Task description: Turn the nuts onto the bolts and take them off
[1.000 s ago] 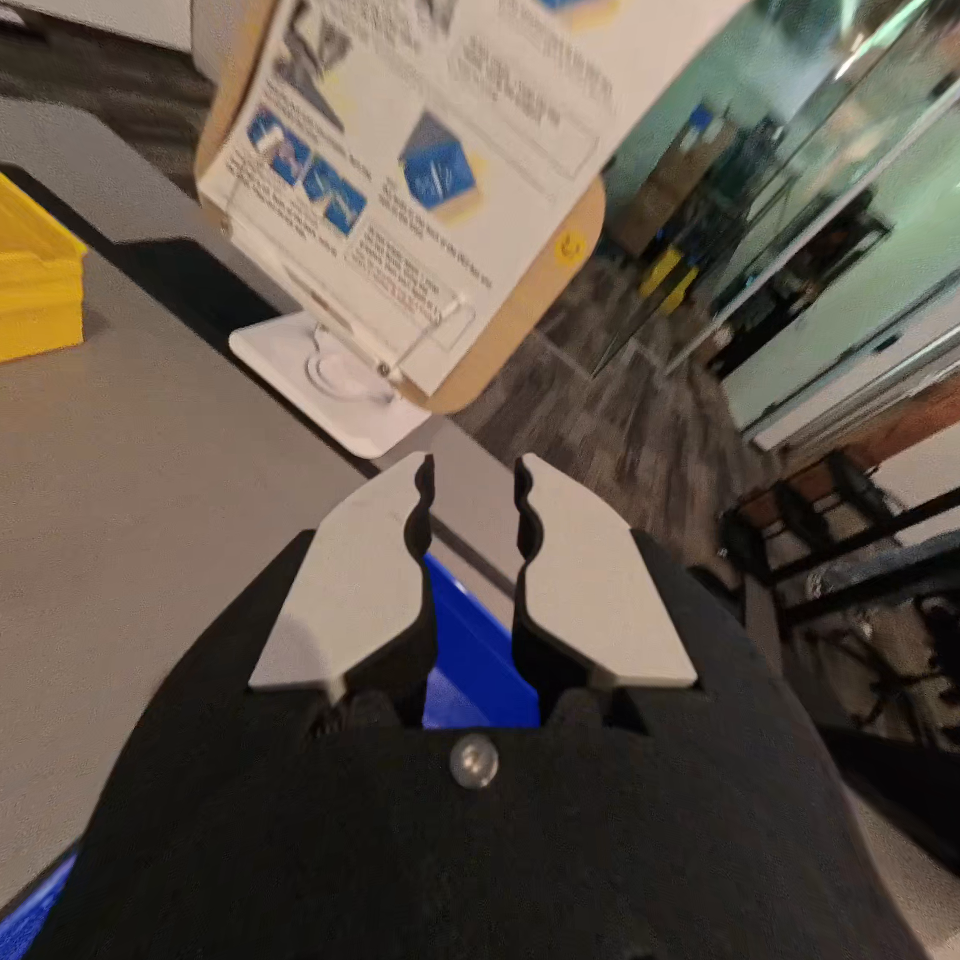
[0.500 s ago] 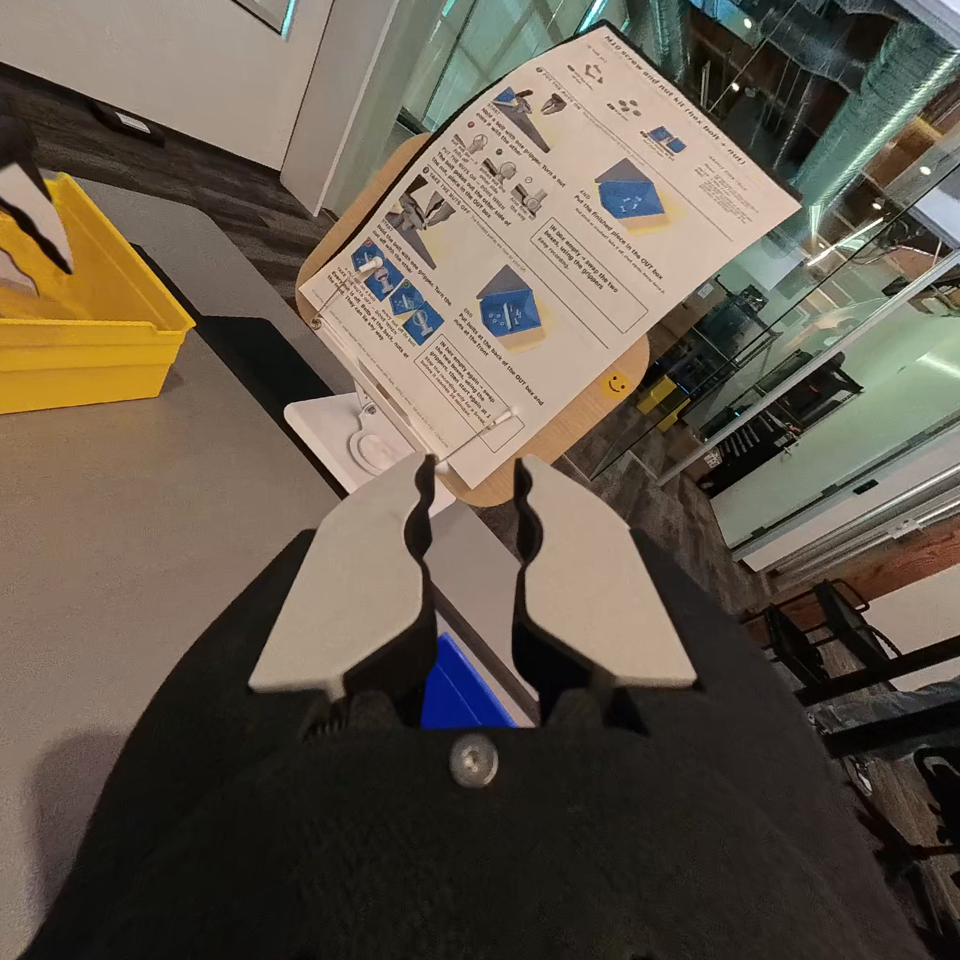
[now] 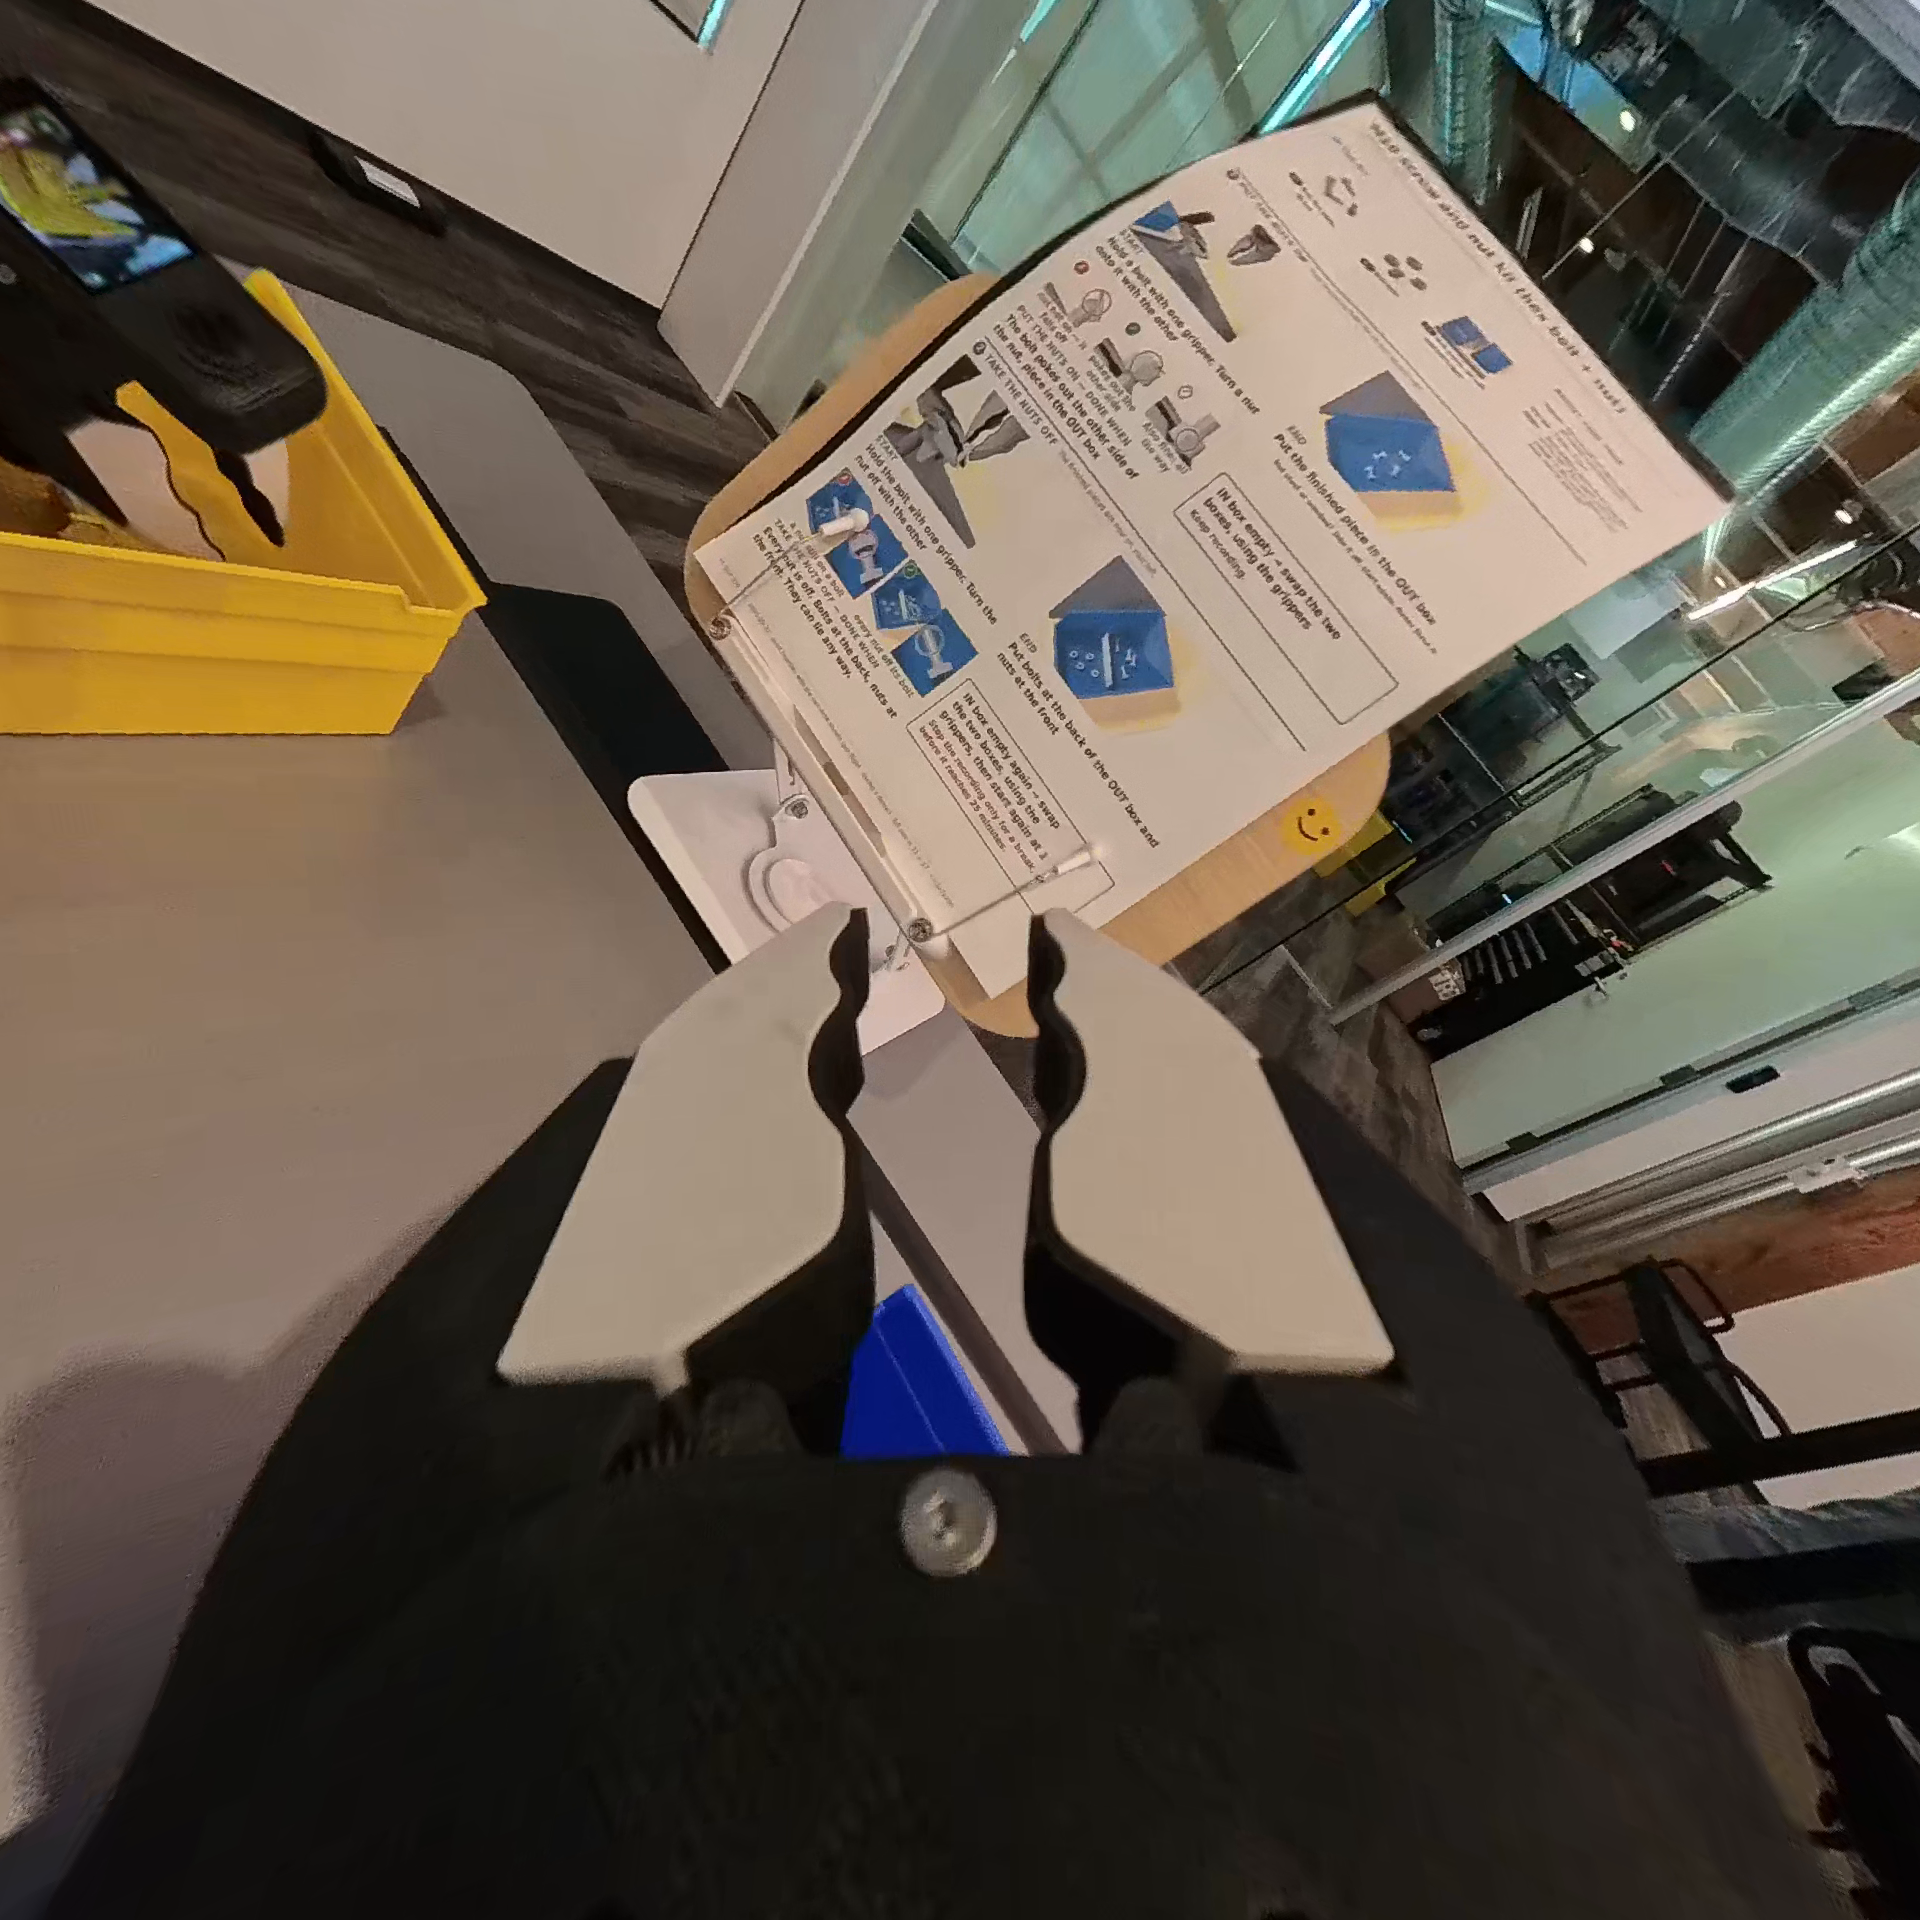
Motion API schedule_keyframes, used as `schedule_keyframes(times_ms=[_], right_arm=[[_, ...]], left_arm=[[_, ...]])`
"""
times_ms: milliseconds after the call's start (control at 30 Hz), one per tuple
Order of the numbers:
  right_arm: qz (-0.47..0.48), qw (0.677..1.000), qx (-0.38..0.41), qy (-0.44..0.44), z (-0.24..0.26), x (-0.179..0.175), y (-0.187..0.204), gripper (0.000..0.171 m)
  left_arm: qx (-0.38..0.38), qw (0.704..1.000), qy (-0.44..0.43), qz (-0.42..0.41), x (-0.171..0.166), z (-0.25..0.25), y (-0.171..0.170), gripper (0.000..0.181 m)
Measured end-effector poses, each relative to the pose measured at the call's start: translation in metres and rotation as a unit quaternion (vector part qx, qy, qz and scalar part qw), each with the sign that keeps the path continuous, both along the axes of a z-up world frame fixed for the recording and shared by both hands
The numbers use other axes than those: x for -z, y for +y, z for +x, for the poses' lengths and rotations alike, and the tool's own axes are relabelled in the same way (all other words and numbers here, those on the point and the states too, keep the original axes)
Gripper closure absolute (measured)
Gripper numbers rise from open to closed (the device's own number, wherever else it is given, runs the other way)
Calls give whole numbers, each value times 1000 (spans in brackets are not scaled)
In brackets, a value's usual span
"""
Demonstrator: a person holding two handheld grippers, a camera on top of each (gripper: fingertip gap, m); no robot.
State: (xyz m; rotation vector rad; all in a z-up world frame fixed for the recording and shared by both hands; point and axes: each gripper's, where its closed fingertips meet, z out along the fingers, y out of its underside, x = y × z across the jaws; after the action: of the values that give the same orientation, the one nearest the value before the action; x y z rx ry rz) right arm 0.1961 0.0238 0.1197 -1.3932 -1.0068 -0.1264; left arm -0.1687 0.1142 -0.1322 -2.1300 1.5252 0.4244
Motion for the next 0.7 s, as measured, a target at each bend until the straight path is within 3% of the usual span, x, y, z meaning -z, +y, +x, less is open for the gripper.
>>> schedule_keyframes(times_ms=[300,700], right_arm=[[-6,1000,-11,-23,-7,7,-2,141],[-16,999,-22,-47,-15,15,-5,141]], left_arm=[[-11,999,-6,49,14,4,21,171],[-54,995,36,70,3,-16,23,173]])
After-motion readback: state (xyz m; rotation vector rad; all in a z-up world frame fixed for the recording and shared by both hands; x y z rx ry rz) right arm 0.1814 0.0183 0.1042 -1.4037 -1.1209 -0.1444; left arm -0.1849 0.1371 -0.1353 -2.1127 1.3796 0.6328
